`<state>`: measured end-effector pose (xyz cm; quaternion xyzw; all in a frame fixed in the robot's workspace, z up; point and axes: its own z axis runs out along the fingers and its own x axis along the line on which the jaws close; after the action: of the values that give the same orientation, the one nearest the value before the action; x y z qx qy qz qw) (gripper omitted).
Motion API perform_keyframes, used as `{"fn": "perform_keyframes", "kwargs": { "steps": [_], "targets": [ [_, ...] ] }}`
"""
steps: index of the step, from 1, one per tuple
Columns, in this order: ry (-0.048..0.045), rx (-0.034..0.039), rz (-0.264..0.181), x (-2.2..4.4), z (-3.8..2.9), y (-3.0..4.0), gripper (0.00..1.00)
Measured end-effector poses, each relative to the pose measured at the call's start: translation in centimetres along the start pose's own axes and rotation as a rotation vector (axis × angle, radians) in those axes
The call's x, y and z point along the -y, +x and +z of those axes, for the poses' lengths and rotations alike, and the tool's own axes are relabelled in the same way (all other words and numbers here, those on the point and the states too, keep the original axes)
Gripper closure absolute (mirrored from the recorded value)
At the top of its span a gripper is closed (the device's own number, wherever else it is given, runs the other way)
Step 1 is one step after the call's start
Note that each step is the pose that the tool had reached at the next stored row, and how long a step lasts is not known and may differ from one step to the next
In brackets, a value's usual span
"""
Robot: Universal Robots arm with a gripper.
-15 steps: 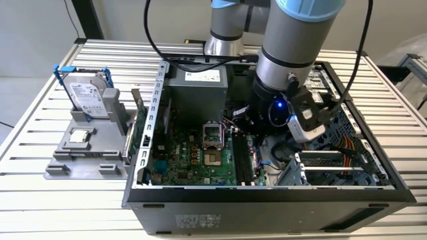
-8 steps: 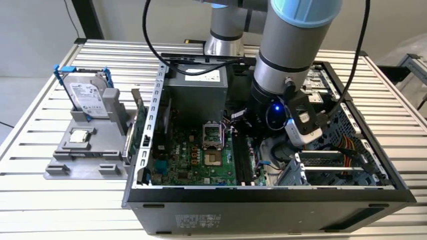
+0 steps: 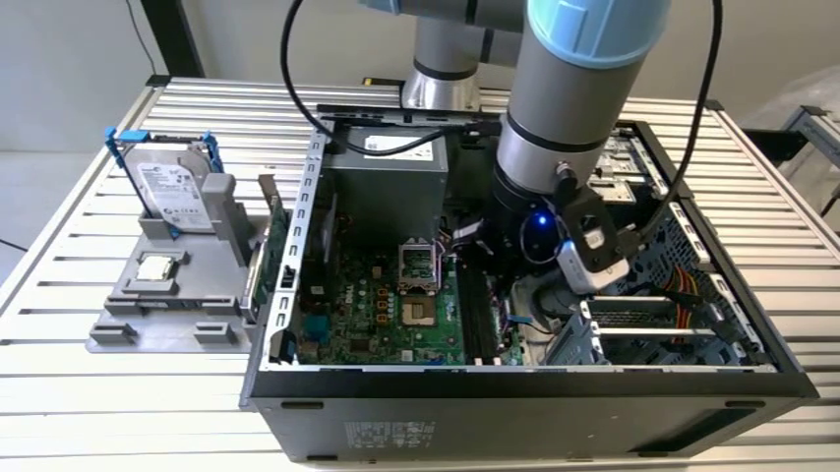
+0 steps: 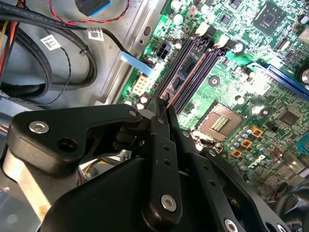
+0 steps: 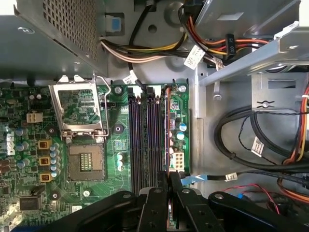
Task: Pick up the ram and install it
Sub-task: 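Insert the ram into the slot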
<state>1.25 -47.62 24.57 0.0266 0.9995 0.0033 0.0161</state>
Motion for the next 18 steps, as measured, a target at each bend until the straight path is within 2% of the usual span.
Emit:
{"fn": "perform_keyframes", "kwargs": {
  "steps": [18],
  "targets": [
    [-0.0007, -0.0001, -0.017, 0.26, 1.38, 0.10, 1.00]
  ]
}}
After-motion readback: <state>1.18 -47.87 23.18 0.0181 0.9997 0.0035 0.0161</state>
